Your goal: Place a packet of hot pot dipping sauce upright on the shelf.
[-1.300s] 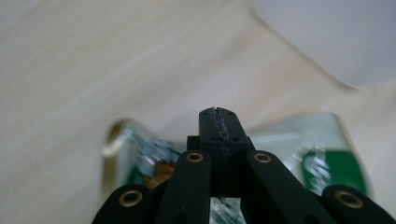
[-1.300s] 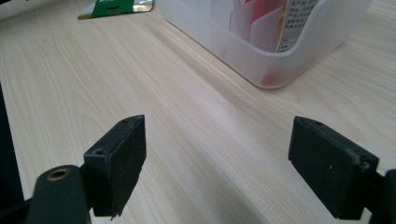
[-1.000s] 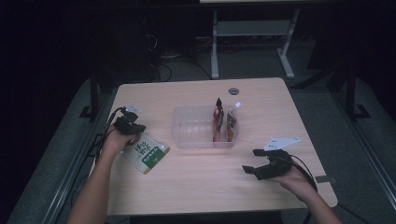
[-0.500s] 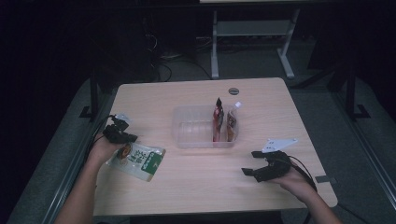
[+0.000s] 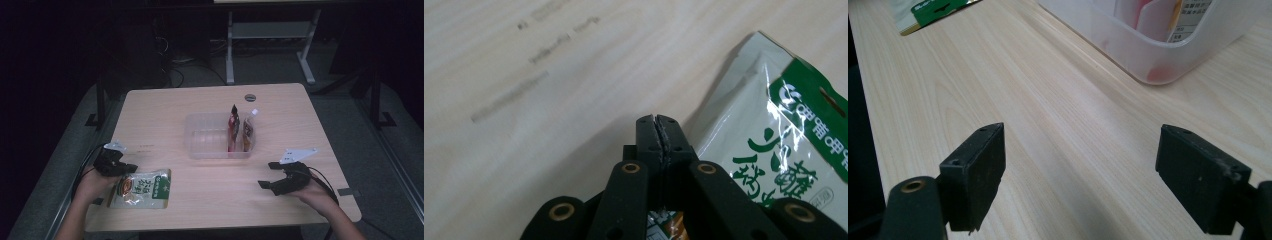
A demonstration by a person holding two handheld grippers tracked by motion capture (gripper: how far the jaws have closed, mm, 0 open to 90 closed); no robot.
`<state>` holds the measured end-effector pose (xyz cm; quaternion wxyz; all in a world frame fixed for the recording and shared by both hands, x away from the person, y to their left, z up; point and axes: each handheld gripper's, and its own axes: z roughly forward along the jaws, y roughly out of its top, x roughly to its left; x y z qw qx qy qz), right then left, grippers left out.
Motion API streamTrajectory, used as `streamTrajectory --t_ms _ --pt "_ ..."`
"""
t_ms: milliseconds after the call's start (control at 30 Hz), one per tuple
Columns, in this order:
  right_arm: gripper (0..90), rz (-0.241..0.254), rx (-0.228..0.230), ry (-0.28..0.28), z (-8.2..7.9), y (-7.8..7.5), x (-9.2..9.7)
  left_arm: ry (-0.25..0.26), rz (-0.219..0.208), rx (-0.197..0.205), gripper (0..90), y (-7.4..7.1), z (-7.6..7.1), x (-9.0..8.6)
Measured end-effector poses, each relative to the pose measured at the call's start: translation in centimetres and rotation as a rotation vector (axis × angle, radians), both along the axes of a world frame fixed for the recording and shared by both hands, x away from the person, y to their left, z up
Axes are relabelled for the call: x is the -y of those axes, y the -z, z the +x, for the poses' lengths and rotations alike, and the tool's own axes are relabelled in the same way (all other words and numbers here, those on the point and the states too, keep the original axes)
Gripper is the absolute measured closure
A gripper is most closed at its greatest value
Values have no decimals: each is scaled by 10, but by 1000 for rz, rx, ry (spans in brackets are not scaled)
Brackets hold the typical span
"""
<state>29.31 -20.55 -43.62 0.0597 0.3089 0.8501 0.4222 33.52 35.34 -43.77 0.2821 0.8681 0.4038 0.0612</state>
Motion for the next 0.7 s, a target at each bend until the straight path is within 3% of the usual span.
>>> streamTrajectory --t_ms 233,333,467,700 --pt "197 -2 3 -6 0 0 -1 13 -26 48 716 -13 -20 -13" --pt "197 -2 2 -10 1 1 -1 80 -28 47 559 -14 -25 -11" --pt "198 -11 -7 -11 0 1 -2 149 -13 19 439 -6 -27 -4" --pt "198 -11 -5 -14 0 0 -1 194 29 -23 395 4 -27 1"
